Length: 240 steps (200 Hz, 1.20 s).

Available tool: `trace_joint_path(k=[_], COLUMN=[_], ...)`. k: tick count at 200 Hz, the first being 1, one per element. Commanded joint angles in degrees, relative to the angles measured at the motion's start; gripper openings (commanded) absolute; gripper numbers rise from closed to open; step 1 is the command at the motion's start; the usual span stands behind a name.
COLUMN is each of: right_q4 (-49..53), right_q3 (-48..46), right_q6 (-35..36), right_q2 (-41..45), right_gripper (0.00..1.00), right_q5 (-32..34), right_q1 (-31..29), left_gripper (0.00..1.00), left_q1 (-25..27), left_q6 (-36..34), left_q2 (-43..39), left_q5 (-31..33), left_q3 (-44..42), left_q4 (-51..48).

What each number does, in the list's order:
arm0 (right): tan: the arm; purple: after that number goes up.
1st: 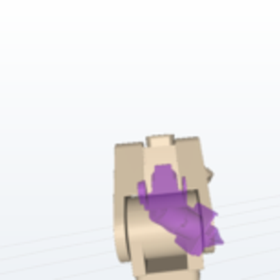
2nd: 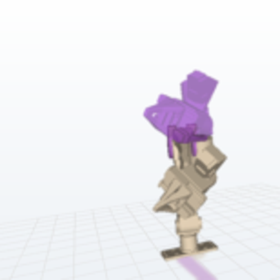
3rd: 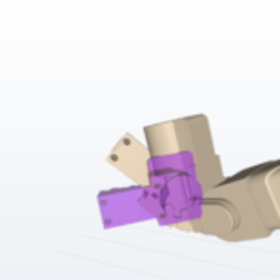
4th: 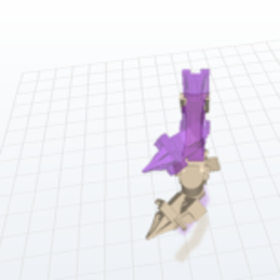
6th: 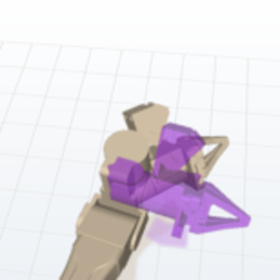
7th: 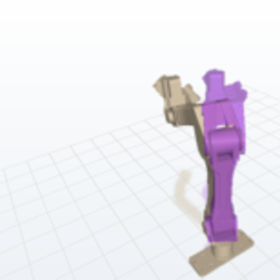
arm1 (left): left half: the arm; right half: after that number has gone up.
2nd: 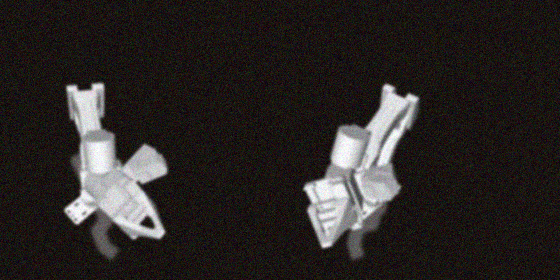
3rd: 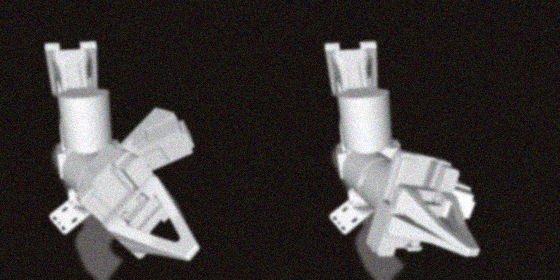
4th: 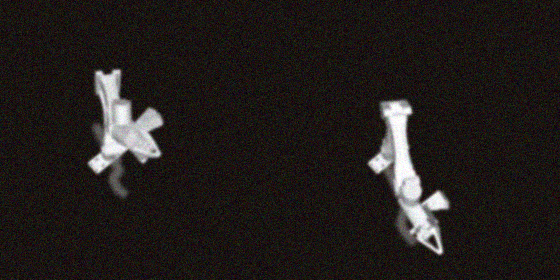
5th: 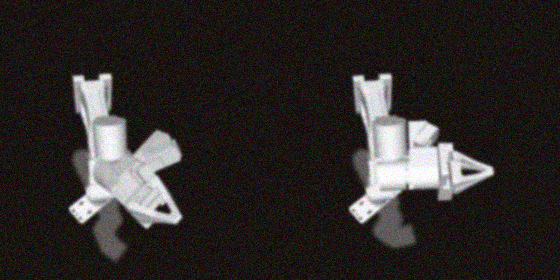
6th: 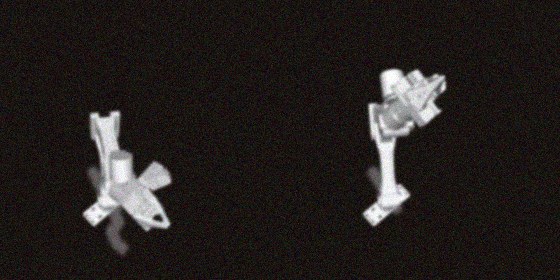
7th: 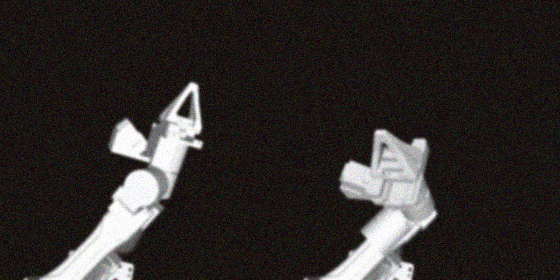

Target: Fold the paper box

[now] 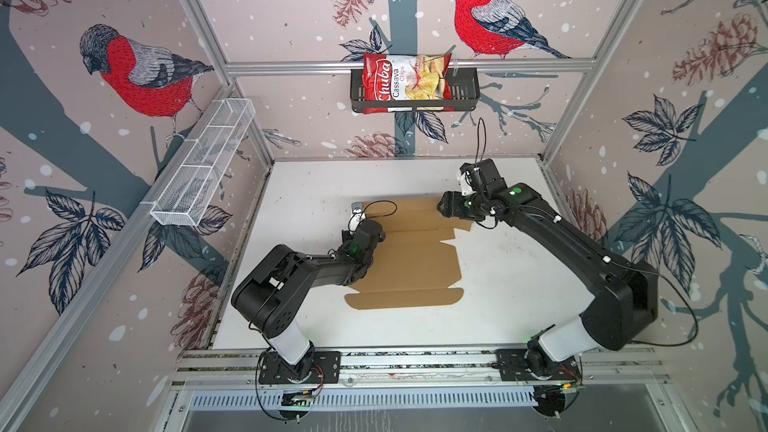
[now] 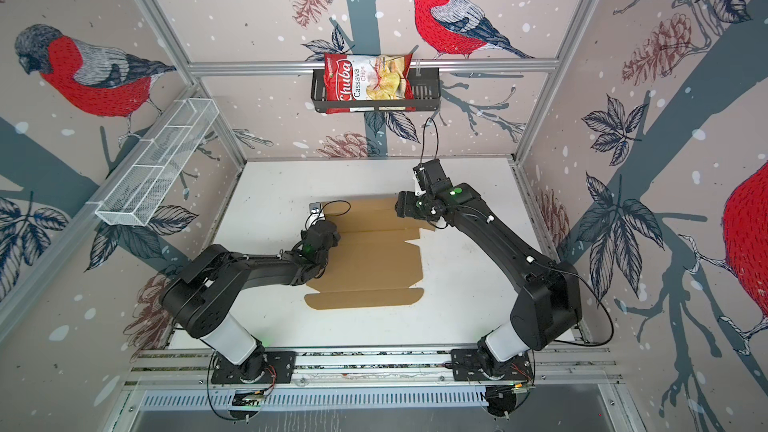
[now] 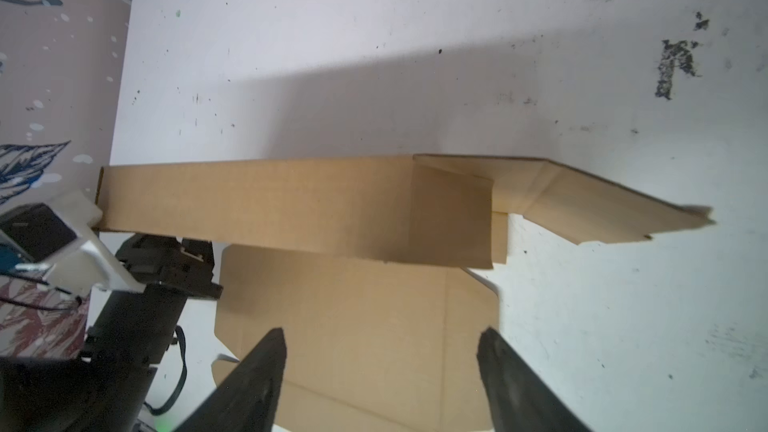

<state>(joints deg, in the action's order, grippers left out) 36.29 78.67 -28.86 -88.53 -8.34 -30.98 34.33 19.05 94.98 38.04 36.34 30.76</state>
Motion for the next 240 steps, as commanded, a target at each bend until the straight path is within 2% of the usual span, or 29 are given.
trace_joint_path(k=[1,37,80,98,112,141,165,206,240], right_q4=[-5.69,-7.18,-10.91,-13.43,-13.49,-6.66,-4.98,-5.33,-7.25], right_q3=[-0.43,-1.4,-4.68,-6.29,-6.3,-1.89,-0.74,2.25,3.07], right_q6=[-2.9,-2.96,-3.79,-4.01,-3.53,0.23,0.52,-0.48,-1.28], right_q2=[-1.67,-4.42,-5.25,-5.49,-5.34,-3.37,-0.9,-4.24,-8.03], right_gripper=[0.71,0.67,0.49,0.47,0.52,0.63,0.68,0.71,0.71], right_q5=[-3.84,-5.2,-6.12,-8.47,-9.33,-2.55,-1.13,-0.19,-2.3], right_q1=[0.38,0.47,1.62,2.67,3.25,3.25,3.34,2.98,2.04], left_gripper=[0.0,0.0,0.0,0.0,0.0,0.0,0.0,0.0,0.0], left_q1=[0.21,0.34,0.57,0.57,0.57,0.56,0.57,0.64,0.65], left_q6=[-1.51,-1.63,-2.24,-2.34,-2.52,-3.21,-3.48,-3.14,-3.62], left_q2=[0.41,0.83,1.27,1.35,1.37,0.83,0.82,1.06,0.82], left_q5=[0.27,-0.05,-0.36,-0.72,-0.68,-0.3,0.3,0.07,0.12], left_q3=[0.16,0.27,0.68,0.75,0.84,1.1,0.89,0.83,0.75], left_q4=[-3.43,-2.91,-3.09,-3.18,-3.34,-4.32,-4.07,-4.07,-4.16])
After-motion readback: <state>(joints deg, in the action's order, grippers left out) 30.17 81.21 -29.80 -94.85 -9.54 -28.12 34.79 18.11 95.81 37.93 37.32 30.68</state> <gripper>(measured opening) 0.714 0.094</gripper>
